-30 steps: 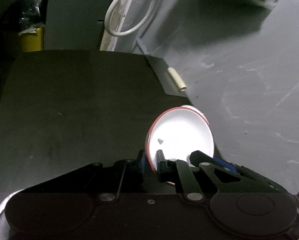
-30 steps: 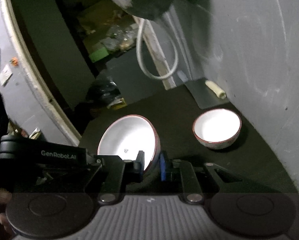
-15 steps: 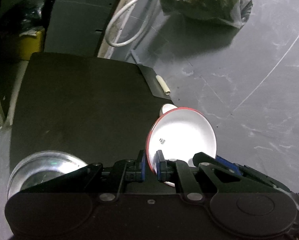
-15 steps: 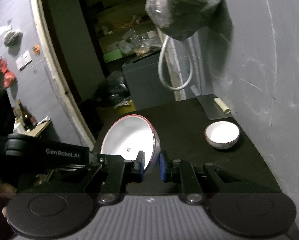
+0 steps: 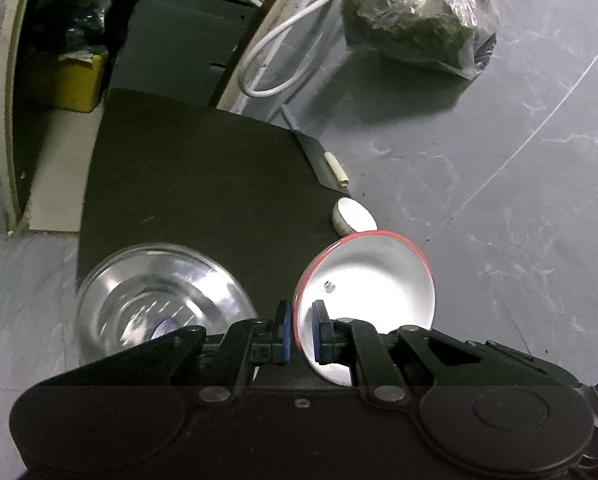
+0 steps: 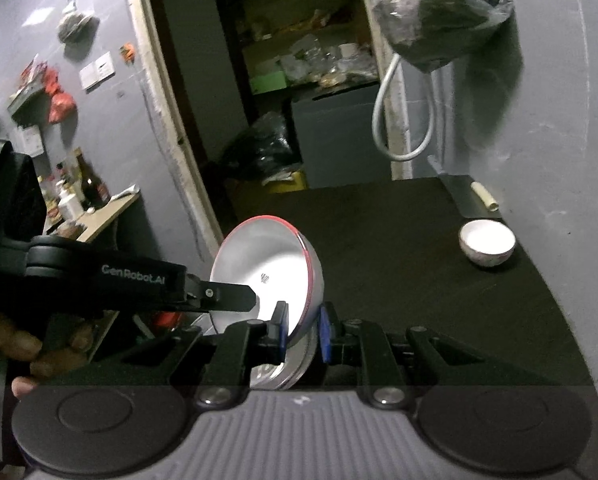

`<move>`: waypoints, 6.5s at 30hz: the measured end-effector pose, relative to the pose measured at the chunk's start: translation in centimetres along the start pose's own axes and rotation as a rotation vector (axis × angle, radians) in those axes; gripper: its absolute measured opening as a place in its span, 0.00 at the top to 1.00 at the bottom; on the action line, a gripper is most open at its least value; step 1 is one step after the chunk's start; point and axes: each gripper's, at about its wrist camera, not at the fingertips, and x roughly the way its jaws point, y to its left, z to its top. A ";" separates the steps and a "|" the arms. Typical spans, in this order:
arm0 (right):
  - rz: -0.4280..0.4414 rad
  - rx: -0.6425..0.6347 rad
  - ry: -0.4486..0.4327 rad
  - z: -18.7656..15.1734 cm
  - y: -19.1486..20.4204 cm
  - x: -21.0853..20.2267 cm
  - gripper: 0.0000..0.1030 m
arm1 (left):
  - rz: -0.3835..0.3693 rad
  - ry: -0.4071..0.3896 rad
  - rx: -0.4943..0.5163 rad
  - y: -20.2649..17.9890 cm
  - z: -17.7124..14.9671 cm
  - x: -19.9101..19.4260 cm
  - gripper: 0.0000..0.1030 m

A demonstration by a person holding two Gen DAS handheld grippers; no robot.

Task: Organize plates and bowls
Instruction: 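Lift the white bowl with the left tool toward the steel bowl, then lower the white bowl into the steel bowl and open the left tool, then move the left tool to the second white bowl and grasp its rim, then lift the second white bowl with the left tool toward the steel bowl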

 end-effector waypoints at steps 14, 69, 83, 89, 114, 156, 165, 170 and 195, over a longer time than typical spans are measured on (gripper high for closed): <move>0.034 -0.052 0.116 -3.2 4.2 -0.5 0.82 | 0.013 0.054 -0.010 3.2 -4.0 -3.6 0.90; 0.087 -0.184 0.404 -7.3 5.5 2.9 0.80 | 0.146 0.333 -0.101 5.6 -8.7 -1.3 0.85; 0.101 -0.193 0.411 -7.2 5.8 2.7 0.78 | 0.162 0.356 -0.098 5.3 -8.4 -1.0 0.79; 0.107 -0.204 0.411 -7.2 5.8 2.5 0.78 | 0.162 0.364 -0.106 5.2 -8.3 -1.0 0.75; 0.072 -0.160 0.267 -7.1 2.9 -1.0 0.24 | 0.248 0.203 -0.011 2.0 -5.7 -2.7 0.17; -0.201 0.411 0.002 0.4 -21.3 13.3 0.00 | 0.503 0.288 0.467 -12.4 14.0 32.1 0.01; -0.318 0.502 -0.075 1.3 -24.4 14.4 0.08 | 0.460 0.307 0.473 -13.0 14.4 35.6 0.03; -0.326 0.538 -0.072 1.7 -25.2 15.9 0.20 | 0.448 0.330 0.452 -12.5 14.1 36.3 0.16; -0.336 0.565 -0.038 2.4 -27.2 18.8 0.60 | 0.195 0.433 0.305 -10.9 13.3 37.6 0.89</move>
